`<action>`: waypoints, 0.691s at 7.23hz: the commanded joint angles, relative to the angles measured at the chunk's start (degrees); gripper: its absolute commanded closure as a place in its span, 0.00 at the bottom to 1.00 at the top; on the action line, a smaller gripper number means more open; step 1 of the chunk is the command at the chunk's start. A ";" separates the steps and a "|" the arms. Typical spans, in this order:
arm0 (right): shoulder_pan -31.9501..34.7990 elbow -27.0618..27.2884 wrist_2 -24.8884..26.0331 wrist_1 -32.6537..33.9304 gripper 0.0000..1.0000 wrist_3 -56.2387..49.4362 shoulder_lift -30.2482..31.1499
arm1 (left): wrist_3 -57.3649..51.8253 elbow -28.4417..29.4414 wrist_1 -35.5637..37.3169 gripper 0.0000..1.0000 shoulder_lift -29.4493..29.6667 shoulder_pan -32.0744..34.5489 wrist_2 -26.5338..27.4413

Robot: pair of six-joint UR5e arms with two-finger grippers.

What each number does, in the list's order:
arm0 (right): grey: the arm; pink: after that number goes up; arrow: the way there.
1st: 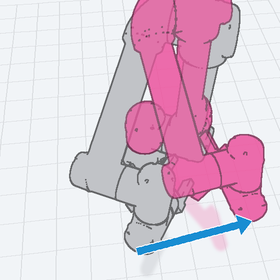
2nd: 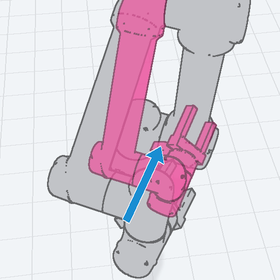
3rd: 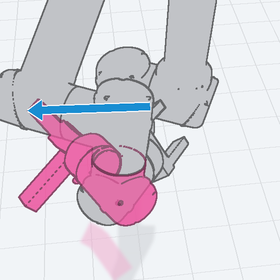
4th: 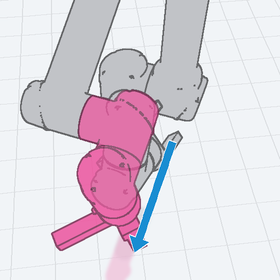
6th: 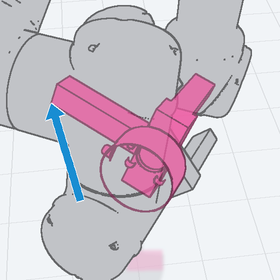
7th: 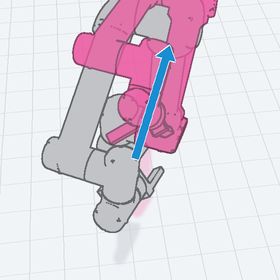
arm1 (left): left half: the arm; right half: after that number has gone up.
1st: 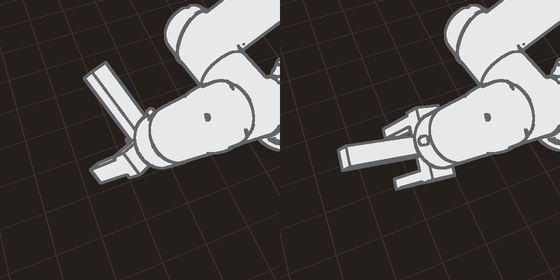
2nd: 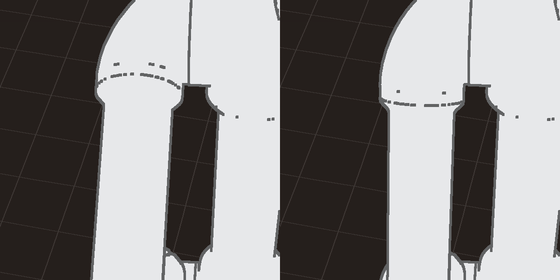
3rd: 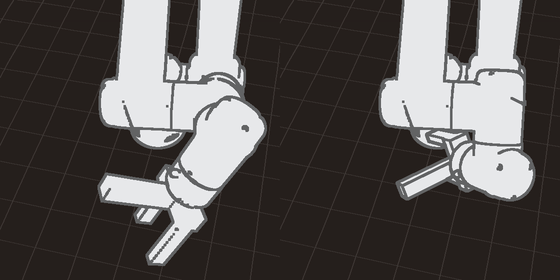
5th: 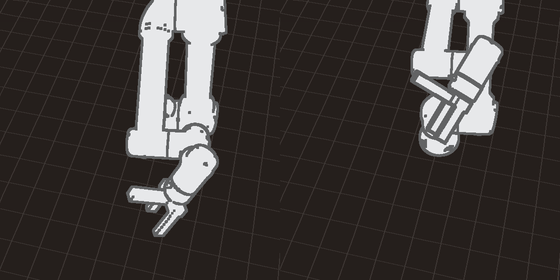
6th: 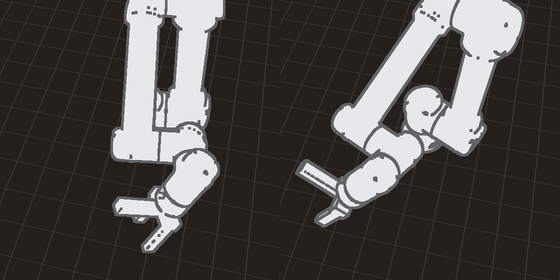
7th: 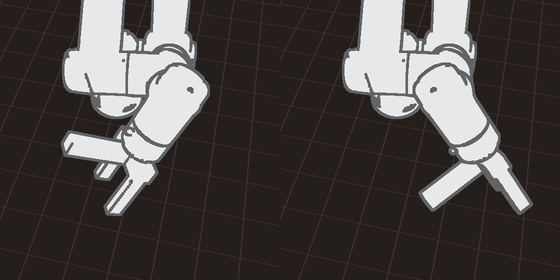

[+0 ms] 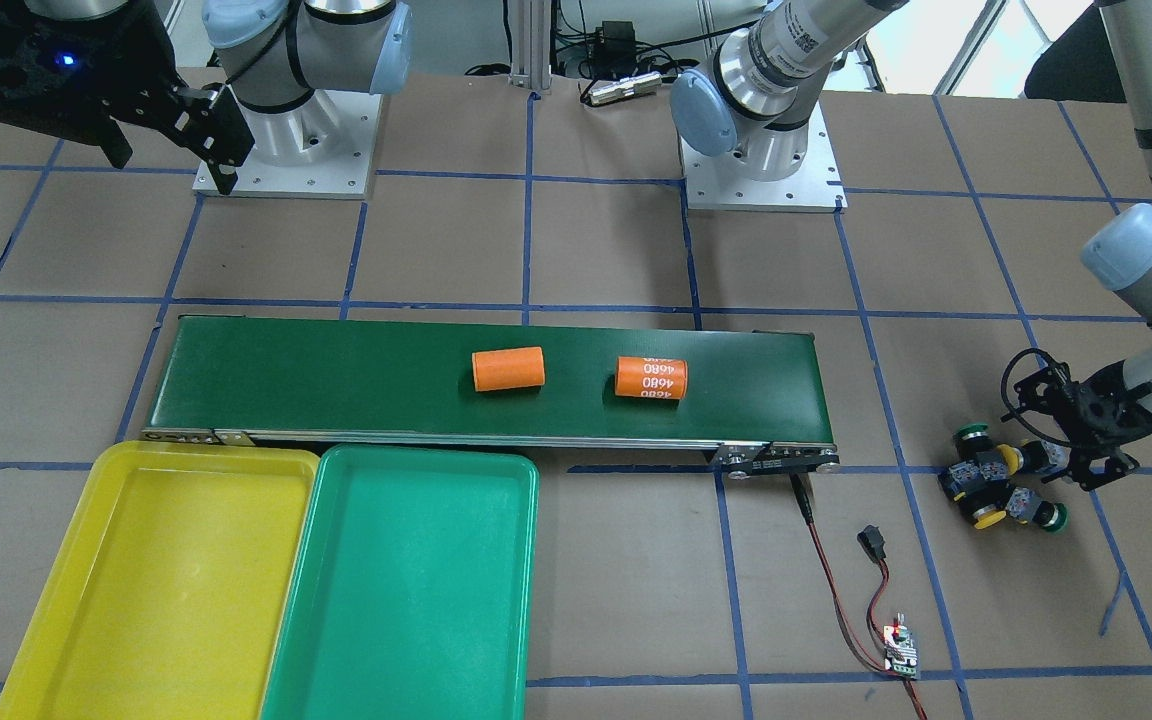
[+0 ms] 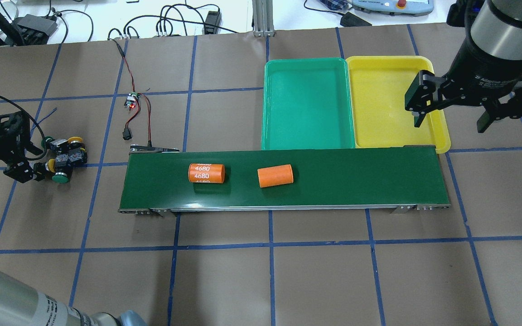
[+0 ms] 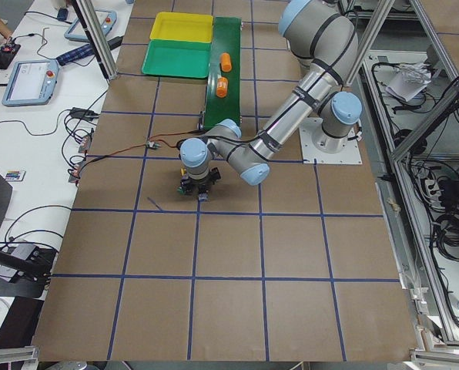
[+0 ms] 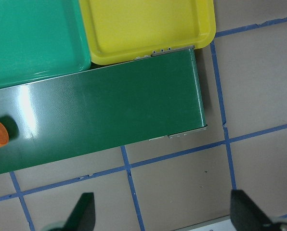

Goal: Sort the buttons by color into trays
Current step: 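Move the left gripper back and grasp a yellow-capped button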

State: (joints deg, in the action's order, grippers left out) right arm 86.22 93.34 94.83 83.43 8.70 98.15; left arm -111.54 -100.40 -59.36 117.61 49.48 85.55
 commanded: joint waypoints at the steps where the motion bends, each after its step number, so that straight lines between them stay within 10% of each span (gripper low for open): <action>1: 0.00 0.00 0.00 0.06 0.00 0.00 -0.07 | -3.68 -0.06 -0.14 0.24 1.21 -0.09 2.42; 2: -0.09 0.00 0.09 0.06 0.00 0.00 -0.07 | -4.73 -0.05 0.38 0.38 1.74 -0.09 2.34; 4: -0.35 0.00 -0.17 -0.37 0.00 -0.70 -0.07 | -4.83 0.29 0.39 1.00 1.14 0.00 2.43; 5: -0.18 0.00 -0.61 -0.12 0.00 -0.88 -0.07 | -4.83 0.38 -0.13 1.00 -0.52 0.35 2.43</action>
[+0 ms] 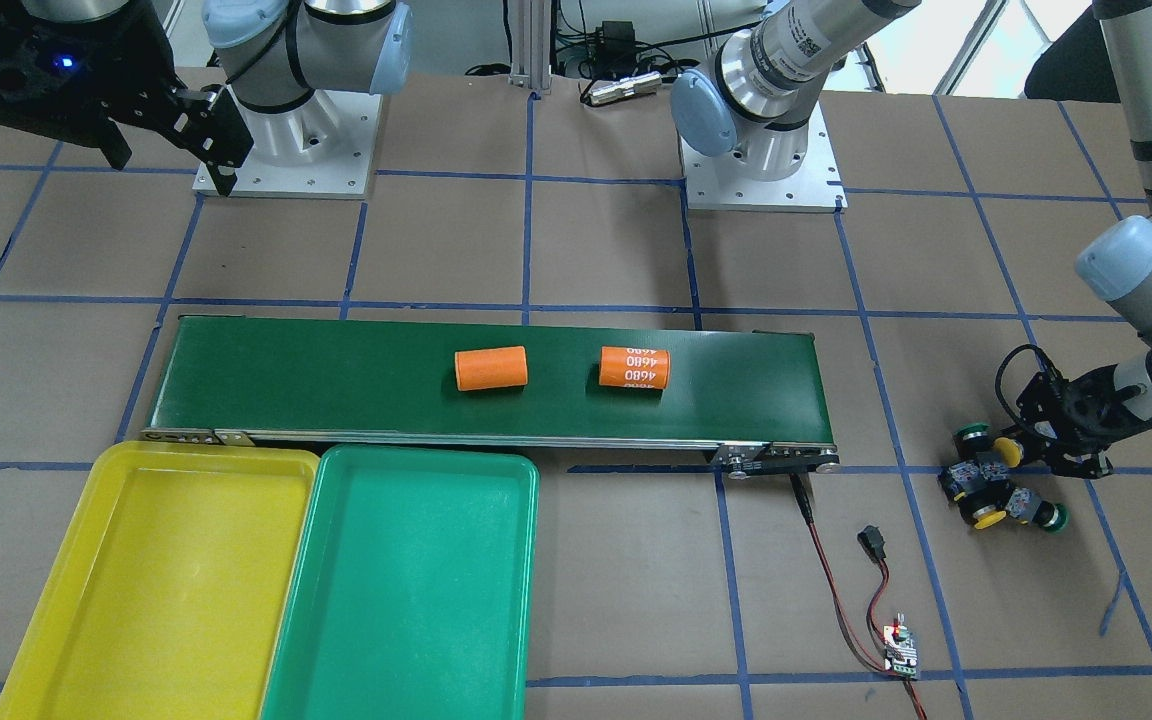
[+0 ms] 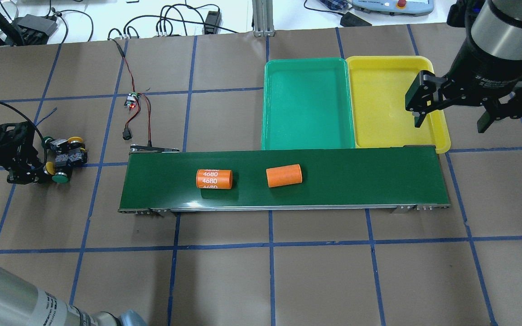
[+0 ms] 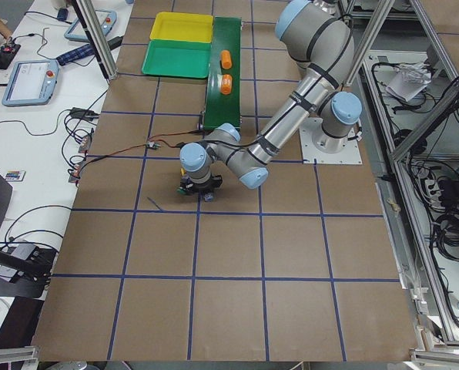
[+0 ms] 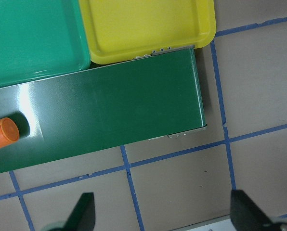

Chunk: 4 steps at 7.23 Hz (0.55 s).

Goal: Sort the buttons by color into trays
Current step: 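Move the left gripper back and grasp a yellow-capped button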

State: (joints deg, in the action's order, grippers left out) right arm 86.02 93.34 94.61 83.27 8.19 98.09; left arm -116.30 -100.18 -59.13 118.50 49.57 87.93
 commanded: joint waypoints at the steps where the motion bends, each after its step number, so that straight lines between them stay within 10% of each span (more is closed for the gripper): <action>1: -0.15 0.00 -0.31 0.40 0.00 -0.54 0.00 | 0.02 0.51 -3.07 1.00 -3.78 0.87 0.05; 4: 0.19 -0.09 -6.33 -0.91 0.00 -0.19 0.09 | 0.20 -1.41 -10.21 1.00 -13.00 10.93 -0.83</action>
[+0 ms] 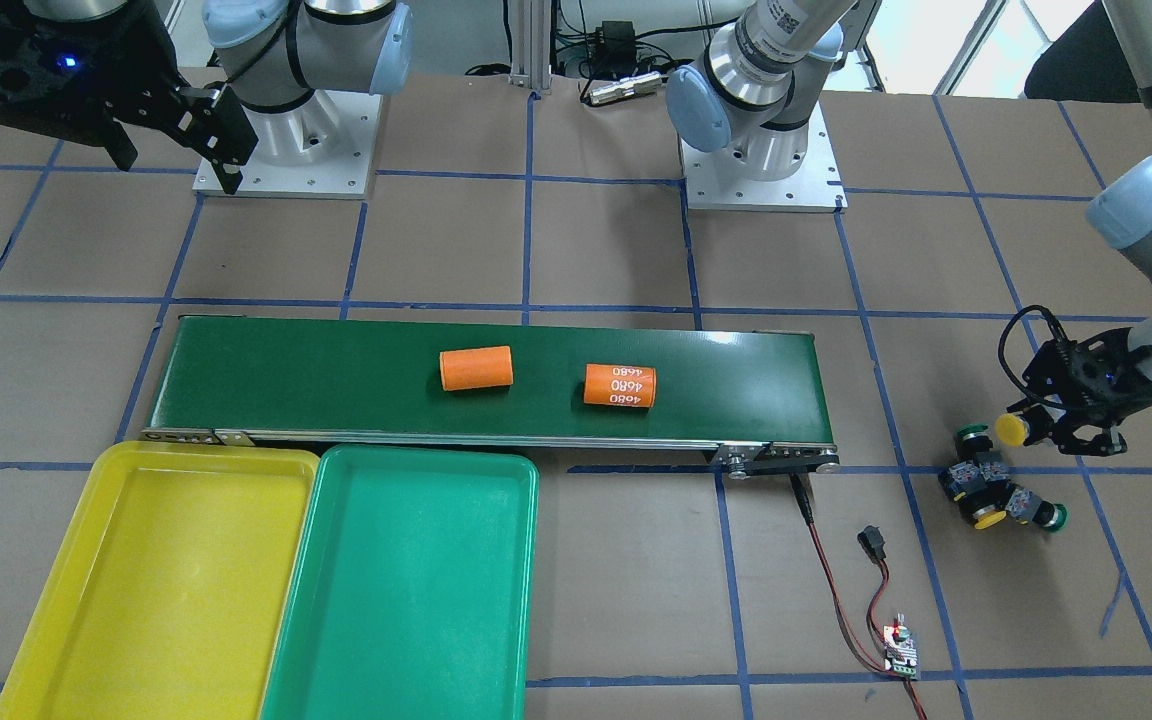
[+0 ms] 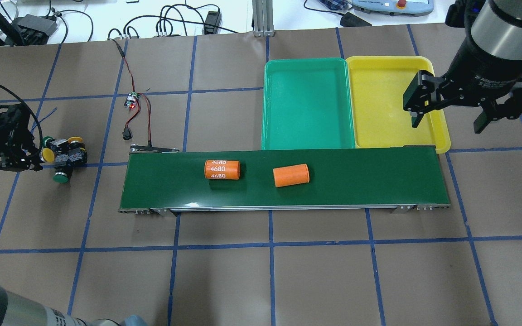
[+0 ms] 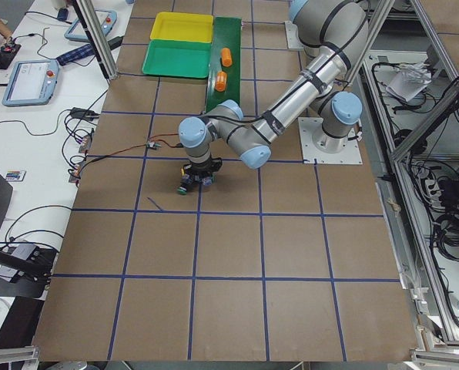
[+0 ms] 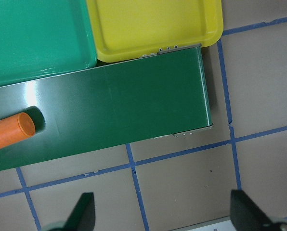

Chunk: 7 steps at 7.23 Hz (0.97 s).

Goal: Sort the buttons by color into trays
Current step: 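Move the left gripper back and grasp a yellow-capped button, then set the yellow-capped button on the belt with the left gripper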

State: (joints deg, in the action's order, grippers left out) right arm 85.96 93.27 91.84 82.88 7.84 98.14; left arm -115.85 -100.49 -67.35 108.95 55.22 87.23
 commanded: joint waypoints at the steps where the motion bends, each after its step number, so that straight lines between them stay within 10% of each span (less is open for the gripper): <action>1: 0.43 0.07 -5.51 -0.44 0.00 -0.88 0.12 | -0.25 -2.94 -1.91 1.00 -6.10 11.43 -0.22; 7: 0.87 3.15 -5.54 -0.79 0.00 -0.98 2.23 | 18.86 -15.49 8.85 1.00 -12.01 34.84 0.48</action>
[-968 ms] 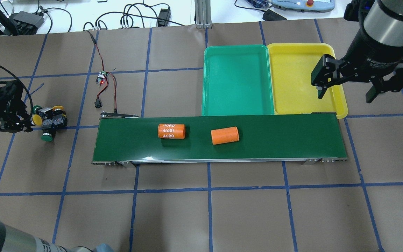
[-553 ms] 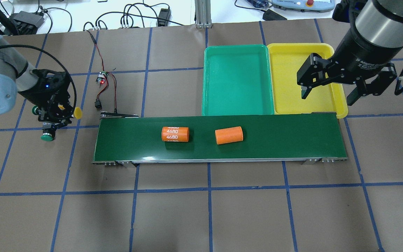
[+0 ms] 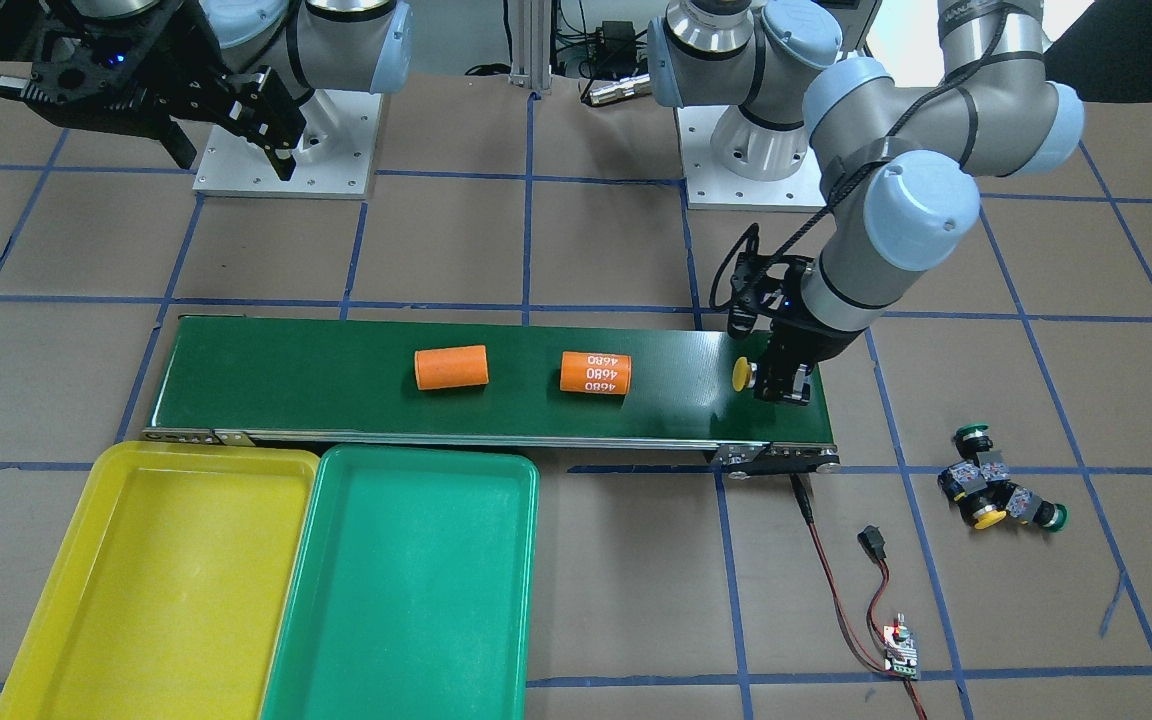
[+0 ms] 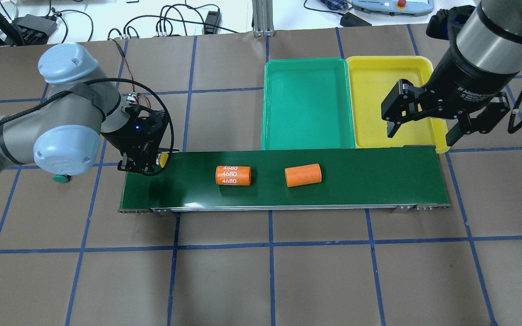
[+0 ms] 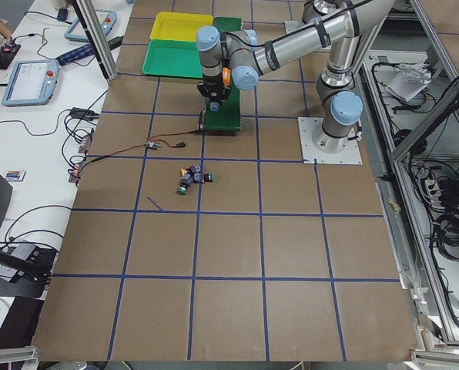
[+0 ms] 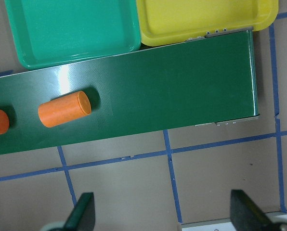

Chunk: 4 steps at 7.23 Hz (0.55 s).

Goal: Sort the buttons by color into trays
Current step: 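Set the yellow-capped button on the belt with the left gripper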

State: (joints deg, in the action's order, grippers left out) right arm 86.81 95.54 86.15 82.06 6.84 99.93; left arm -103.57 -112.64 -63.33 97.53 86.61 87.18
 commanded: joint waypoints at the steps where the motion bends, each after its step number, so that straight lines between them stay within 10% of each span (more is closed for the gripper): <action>1: 0.02 0.96 0.16 0.03 0.00 0.01 0.53 | 8.11 -4.86 5.93 0.87 -1.46 3.82 0.71; 4: 0.02 1.22 0.25 0.11 0.00 0.10 0.44 | 10.49 -5.31 6.03 0.20 -1.82 3.04 0.71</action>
State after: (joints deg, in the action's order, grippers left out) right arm 86.84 96.59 86.38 82.11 6.91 100.40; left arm -93.96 -117.84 -57.35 95.70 90.10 87.87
